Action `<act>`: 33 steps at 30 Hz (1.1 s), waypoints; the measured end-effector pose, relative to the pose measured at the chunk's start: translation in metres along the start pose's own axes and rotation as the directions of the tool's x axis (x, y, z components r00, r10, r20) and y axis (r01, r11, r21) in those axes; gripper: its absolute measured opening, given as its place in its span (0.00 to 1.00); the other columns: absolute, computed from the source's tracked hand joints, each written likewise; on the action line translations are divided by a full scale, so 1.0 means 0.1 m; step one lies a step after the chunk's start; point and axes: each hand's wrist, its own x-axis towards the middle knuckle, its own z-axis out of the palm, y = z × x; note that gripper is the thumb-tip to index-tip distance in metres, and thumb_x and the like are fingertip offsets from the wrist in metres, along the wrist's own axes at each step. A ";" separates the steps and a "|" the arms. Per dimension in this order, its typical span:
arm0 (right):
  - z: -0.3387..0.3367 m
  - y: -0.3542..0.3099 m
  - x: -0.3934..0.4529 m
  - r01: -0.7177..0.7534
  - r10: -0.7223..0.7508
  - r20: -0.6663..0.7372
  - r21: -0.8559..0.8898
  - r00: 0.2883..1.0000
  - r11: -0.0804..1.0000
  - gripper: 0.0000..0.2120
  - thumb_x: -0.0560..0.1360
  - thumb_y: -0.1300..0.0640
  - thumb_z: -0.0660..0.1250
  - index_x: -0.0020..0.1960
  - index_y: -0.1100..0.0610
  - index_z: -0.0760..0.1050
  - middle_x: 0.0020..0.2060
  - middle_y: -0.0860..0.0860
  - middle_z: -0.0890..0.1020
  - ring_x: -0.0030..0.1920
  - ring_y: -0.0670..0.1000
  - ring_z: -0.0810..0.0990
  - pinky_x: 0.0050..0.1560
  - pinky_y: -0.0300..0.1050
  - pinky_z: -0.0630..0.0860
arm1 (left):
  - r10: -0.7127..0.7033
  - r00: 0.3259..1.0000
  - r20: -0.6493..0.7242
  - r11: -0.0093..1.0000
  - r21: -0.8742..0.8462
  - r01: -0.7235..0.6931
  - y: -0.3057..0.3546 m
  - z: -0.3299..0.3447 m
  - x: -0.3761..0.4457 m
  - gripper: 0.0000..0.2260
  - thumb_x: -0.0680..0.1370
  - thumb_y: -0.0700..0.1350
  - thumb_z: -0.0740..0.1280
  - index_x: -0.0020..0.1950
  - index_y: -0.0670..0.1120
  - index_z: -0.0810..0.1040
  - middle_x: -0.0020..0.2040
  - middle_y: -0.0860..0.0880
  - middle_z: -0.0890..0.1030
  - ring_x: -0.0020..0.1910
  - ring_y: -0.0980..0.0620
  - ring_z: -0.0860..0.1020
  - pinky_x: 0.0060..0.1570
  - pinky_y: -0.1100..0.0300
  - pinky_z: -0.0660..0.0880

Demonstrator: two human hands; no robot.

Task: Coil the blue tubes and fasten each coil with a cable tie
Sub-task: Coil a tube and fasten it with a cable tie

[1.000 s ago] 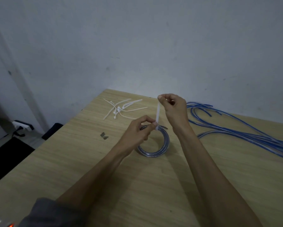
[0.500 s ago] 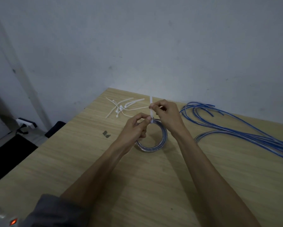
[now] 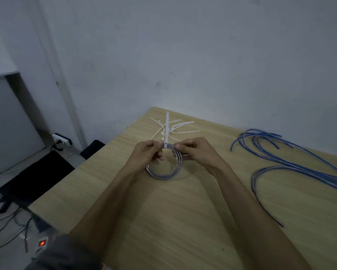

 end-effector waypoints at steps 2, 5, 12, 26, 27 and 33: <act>0.17 0.02 0.06 0.016 -0.016 -0.002 -0.008 1.000 1.000 0.10 0.78 0.65 0.70 0.57 0.68 0.82 0.41 0.56 0.86 0.41 0.48 0.84 0.50 0.46 0.83 | 0.033 0.997 -0.069 0.998 0.054 -0.030 -0.02 -0.14 -0.04 0.12 0.82 0.43 0.67 0.43 0.37 0.79 0.34 0.42 0.79 0.31 0.50 0.81 0.35 0.60 0.78; 0.45 0.06 0.18 0.025 -0.024 -0.073 0.009 0.997 1.000 0.10 0.78 0.65 0.70 0.57 0.67 0.82 0.42 0.58 0.85 0.44 0.52 0.83 0.55 0.53 0.80 | 0.134 0.979 -0.152 0.977 0.188 -0.104 -0.03 -0.31 -0.05 0.12 0.82 0.42 0.67 0.44 0.33 0.79 0.35 0.37 0.81 0.30 0.52 0.82 0.34 0.65 0.76; 0.77 0.21 0.41 0.035 -0.066 -0.149 -0.198 0.987 0.980 0.07 0.75 0.58 0.73 0.49 0.60 0.86 0.40 0.53 0.88 0.41 0.52 0.87 0.49 0.53 0.82 | 0.181 0.952 -0.247 0.791 0.612 0.008 -0.23 -0.56 0.12 0.11 0.81 0.52 0.66 0.40 0.53 0.79 0.35 0.56 0.83 0.40 0.62 0.80 0.50 0.57 0.70; 0.71 0.20 0.18 0.012 -0.154 -0.157 -0.658 0.976 0.753 0.13 0.78 0.48 0.68 0.55 0.54 0.84 0.53 0.53 0.79 0.53 0.54 0.79 0.52 0.50 0.76 | 0.414 0.884 -0.218 0.343 0.937 0.070 -0.21 -0.40 0.15 0.11 0.82 0.49 0.65 0.55 0.44 0.81 0.54 0.42 0.81 0.55 0.39 0.75 0.52 0.46 0.69; 0.69 0.19 0.12 0.007 -0.154 -0.165 -0.659 0.974 0.752 0.13 0.78 0.47 0.67 0.54 0.54 0.84 0.52 0.53 0.78 0.52 0.54 0.79 0.52 0.51 0.76 | 0.455 0.870 -0.188 0.315 0.948 0.040 -0.18 -0.35 0.14 0.10 0.82 0.49 0.64 0.55 0.43 0.81 0.53 0.42 0.81 0.54 0.39 0.76 0.51 0.46 0.69; 0.13 0.14 -0.24 0.019 -0.186 -0.166 -0.694 0.968 0.720 0.12 0.78 0.47 0.67 0.53 0.52 0.84 0.49 0.52 0.80 0.50 0.54 0.79 0.53 0.53 0.77 | 0.474 0.877 0.077 0.346 0.900 -0.265 -0.02 0.21 0.18 0.07 0.81 0.47 0.67 0.52 0.45 0.80 0.48 0.45 0.81 0.48 0.41 0.78 0.48 0.49 0.70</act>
